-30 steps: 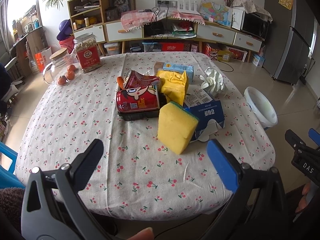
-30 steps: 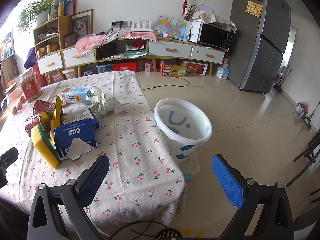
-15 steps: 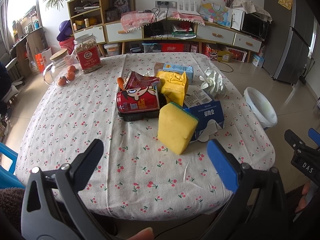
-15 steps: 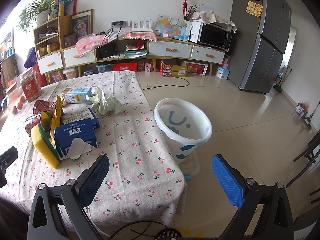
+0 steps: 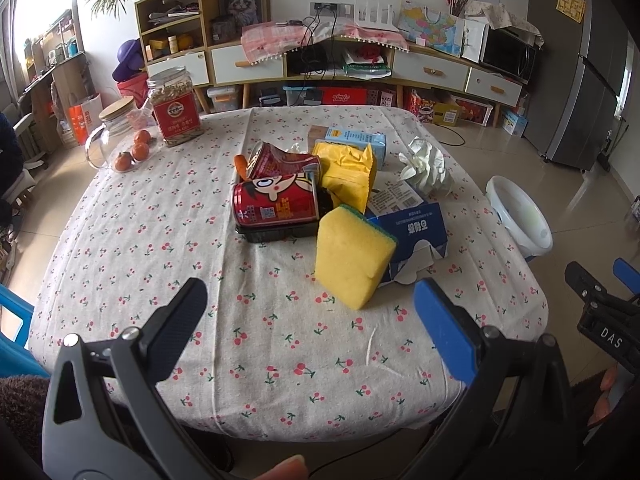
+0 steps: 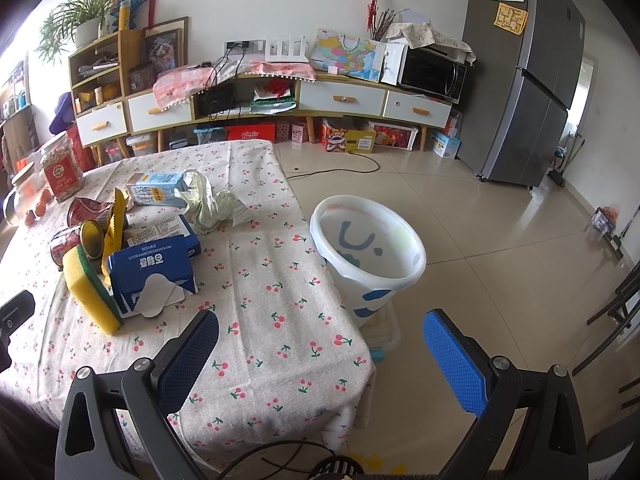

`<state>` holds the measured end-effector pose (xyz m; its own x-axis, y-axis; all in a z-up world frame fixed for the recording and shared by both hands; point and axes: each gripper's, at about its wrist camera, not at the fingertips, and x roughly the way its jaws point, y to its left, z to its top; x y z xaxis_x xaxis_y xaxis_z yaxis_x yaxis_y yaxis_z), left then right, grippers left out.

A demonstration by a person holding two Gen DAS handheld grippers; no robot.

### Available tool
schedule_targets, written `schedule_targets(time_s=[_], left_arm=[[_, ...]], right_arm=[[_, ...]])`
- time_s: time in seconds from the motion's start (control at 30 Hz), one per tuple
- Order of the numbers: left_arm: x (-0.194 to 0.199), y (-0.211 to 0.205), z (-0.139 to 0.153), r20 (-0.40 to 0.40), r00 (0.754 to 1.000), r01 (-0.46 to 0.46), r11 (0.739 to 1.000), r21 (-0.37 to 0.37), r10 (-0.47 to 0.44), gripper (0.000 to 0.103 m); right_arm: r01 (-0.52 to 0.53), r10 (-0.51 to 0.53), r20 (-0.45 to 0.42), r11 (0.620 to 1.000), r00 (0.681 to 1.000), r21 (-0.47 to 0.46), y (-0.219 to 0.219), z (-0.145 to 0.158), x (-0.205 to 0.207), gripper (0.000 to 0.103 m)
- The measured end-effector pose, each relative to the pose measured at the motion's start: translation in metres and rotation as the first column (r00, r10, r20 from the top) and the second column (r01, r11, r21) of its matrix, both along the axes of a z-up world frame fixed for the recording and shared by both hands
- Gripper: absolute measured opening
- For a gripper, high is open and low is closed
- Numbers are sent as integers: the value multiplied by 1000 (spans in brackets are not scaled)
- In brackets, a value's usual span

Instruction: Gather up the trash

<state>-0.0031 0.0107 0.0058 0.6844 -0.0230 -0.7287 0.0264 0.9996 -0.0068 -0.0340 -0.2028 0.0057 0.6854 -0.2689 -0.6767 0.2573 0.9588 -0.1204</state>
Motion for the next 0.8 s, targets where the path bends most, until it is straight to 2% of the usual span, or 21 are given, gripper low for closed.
schedule_targets(time_s=[0.27,0.43,0.57,0.67,0.8], left_arm=[[4,9,3,-5,1000,-12,1000,-27,12,103],[15,17,5,-43,999,-5,999,-46,3,103],[41,29,12,-69,997,-17,1000,10,18,103],[70,45,20,-93,995,-22,1000,5,23,103],[111,56,26,-134,991,-11,997,81,22,103]], right_arm=[[-18,18,-6,1000,1000,12,2,3,1,103],[-21,22,-19,999,1000,40,-5,16,10,103],[-63,65,-35,996,997,58,-8,34,28,103],[-100,103,-53,994,993,53,-4,47,48,103],[-157,163,-88,985,983,69,6,60,86,103]])
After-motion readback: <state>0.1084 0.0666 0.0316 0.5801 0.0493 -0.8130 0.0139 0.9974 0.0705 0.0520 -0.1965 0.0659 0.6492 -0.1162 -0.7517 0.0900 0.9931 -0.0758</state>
